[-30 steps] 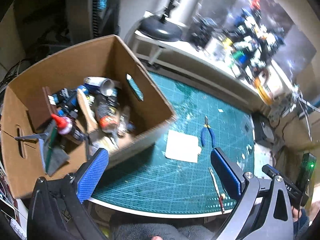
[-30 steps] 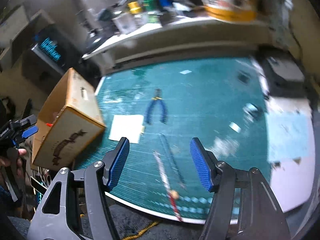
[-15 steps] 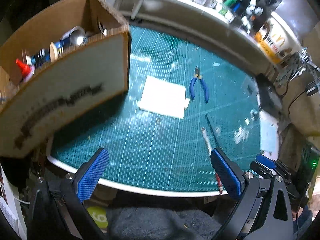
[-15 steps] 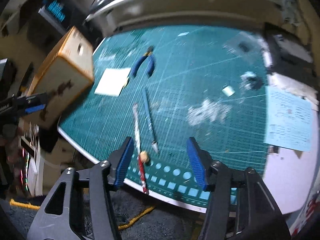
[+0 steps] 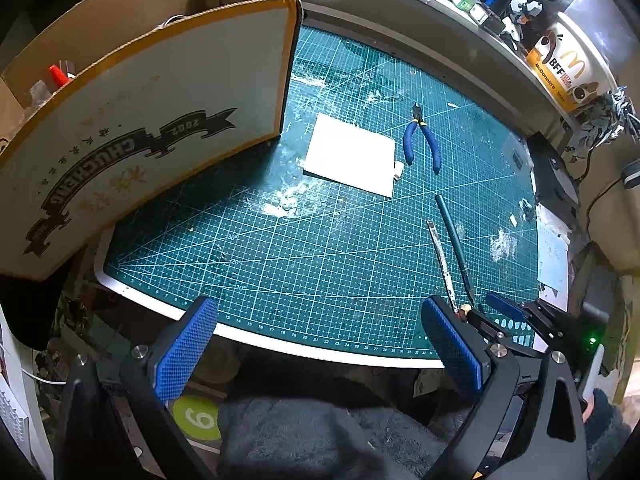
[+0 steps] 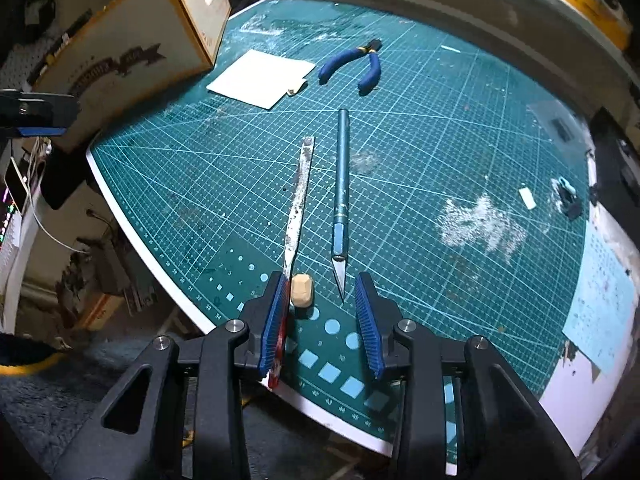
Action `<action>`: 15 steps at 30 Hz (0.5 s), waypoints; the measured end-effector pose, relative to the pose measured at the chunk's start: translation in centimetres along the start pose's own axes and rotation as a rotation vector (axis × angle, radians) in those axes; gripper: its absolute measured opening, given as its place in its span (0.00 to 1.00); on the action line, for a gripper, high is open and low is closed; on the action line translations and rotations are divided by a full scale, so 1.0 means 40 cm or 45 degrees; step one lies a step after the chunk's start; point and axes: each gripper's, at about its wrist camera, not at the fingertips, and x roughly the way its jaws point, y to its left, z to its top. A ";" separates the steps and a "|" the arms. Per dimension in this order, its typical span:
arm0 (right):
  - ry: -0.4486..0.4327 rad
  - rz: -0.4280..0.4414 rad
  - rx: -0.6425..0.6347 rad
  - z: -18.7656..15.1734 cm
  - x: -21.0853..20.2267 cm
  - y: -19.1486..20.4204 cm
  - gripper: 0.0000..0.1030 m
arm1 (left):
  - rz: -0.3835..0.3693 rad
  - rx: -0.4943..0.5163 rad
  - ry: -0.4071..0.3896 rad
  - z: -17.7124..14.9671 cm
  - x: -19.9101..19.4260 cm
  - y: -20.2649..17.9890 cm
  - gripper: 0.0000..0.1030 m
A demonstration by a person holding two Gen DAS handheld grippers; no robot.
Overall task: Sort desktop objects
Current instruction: 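Withdraw both open tools from the box back over the cutting mat, then close right tool on the small beige block while left tool lowers over the blue pliers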
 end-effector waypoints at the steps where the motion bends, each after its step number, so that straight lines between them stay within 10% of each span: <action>1: 0.003 0.001 0.003 -0.001 0.001 0.000 0.33 | 0.000 0.000 -0.001 -0.001 -0.002 0.002 1.00; 15: 0.040 0.020 0.048 -0.009 0.015 -0.006 0.12 | -0.026 0.006 -0.009 0.019 0.002 -0.001 1.00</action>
